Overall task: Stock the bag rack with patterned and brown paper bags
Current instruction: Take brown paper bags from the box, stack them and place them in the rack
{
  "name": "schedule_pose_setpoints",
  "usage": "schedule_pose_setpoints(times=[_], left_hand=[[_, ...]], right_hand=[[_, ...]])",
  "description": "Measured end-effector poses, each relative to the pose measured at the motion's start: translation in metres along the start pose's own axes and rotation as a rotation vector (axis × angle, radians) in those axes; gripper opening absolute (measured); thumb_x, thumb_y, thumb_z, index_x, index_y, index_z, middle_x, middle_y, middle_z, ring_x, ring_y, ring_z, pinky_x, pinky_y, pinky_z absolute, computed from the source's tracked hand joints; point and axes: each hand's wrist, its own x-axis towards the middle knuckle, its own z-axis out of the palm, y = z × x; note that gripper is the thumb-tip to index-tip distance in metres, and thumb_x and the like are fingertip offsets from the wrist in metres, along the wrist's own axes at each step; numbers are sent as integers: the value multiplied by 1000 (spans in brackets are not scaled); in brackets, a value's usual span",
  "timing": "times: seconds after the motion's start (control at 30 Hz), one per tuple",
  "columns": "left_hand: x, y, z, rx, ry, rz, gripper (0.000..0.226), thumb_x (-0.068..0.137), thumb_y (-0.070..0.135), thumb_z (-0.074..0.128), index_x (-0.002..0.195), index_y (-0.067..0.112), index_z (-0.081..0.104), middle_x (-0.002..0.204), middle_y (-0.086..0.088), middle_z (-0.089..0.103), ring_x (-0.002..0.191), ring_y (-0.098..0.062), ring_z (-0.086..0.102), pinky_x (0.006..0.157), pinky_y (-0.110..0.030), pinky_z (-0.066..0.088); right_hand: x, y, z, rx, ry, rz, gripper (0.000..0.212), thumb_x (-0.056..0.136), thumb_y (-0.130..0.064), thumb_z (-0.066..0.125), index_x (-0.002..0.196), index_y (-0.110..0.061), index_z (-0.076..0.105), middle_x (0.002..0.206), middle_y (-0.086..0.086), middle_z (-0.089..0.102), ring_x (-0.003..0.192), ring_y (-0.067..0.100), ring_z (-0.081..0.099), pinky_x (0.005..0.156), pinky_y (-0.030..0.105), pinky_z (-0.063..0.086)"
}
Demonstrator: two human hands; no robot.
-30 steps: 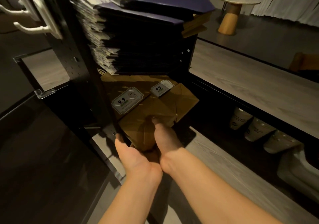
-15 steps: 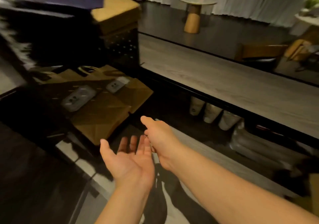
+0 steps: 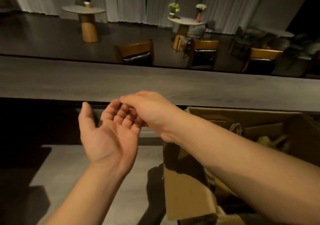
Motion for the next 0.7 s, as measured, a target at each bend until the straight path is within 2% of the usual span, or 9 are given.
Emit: schedule_pose_setpoints(times=[0.07, 0.17, 0.23, 0.33, 0.43, 0.5, 0.6, 0.67, 0.7], left_hand=[[-3, -36, 21, 66, -65, -62, 63, 93, 64, 49, 119, 9, 65, 120, -18, 70, 114, -31, 69, 105, -44, 52], [-8, -83, 49, 181, -147, -139, 57, 94, 63, 48, 114, 12, 63, 102, -13, 66, 100, -28, 66, 99, -42, 53], [-12, -109, 65, 257, -191, -186, 55, 95, 62, 48, 114, 13, 63, 101, -13, 65, 99, -29, 65, 97, -42, 51], [-14, -143, 83, 352, -255, -219, 57, 97, 62, 46, 117, 12, 65, 108, -16, 65, 103, -31, 64, 105, -46, 48], [-12, -173, 95, 445, -319, -207, 54, 99, 61, 43, 111, 13, 64, 97, -13, 65, 89, -26, 65, 86, -39, 53], [-7, -187, 99, 507, -334, -206, 53, 100, 60, 42, 111, 13, 64, 91, -9, 66, 82, -23, 66, 77, -36, 52], [5, -205, 98, 695, -290, -190, 51, 103, 57, 40, 115, 14, 65, 87, -5, 71, 80, -20, 69, 76, -35, 53], [12, -212, 92, 898, -212, -141, 44, 106, 53, 40, 112, 18, 67, 86, -1, 73, 84, -20, 70, 80, -37, 54], [15, -214, 88, 990, -168, -120, 40, 106, 50, 41, 110, 20, 68, 89, -2, 73, 87, -21, 69, 84, -39, 53]], right_hand=[[-13, 9, -43, 76, 83, -20, 18, 100, -27, 63, 84, -20, 67, 70, -4, 62, 66, 10, 58, 71, 31, 49], [-30, 23, -102, 218, 167, -32, 19, 100, -23, 62, 83, -18, 68, 67, -4, 59, 59, 8, 53, 64, 29, 44], [-42, 31, -139, 278, 205, -31, 15, 101, -23, 61, 90, -16, 69, 71, -2, 59, 62, 8, 52, 62, 27, 43], [-55, 44, -186, 314, 222, -29, 16, 102, -26, 59, 99, -14, 70, 78, 1, 62, 71, 12, 55, 69, 30, 48], [-62, 56, -218, 326, 227, -49, 19, 104, -26, 57, 103, -11, 69, 83, 4, 62, 80, 19, 55, 73, 33, 47], [-62, 64, -235, 305, 221, -59, 22, 104, -28, 56, 102, -11, 69, 87, 4, 65, 83, 19, 59, 75, 33, 49], [-53, 85, -262, 217, 240, -24, 22, 105, -31, 58, 111, -13, 71, 100, 3, 77, 91, 16, 76, 83, 33, 60], [-45, 102, -280, 11, 269, 30, 20, 104, -33, 59, 113, -18, 70, 105, 5, 78, 93, 17, 78, 87, 38, 62], [-43, 110, -289, -124, 248, 64, 20, 104, -35, 59, 111, -19, 70, 102, 5, 78, 88, 17, 77, 81, 35, 63]])
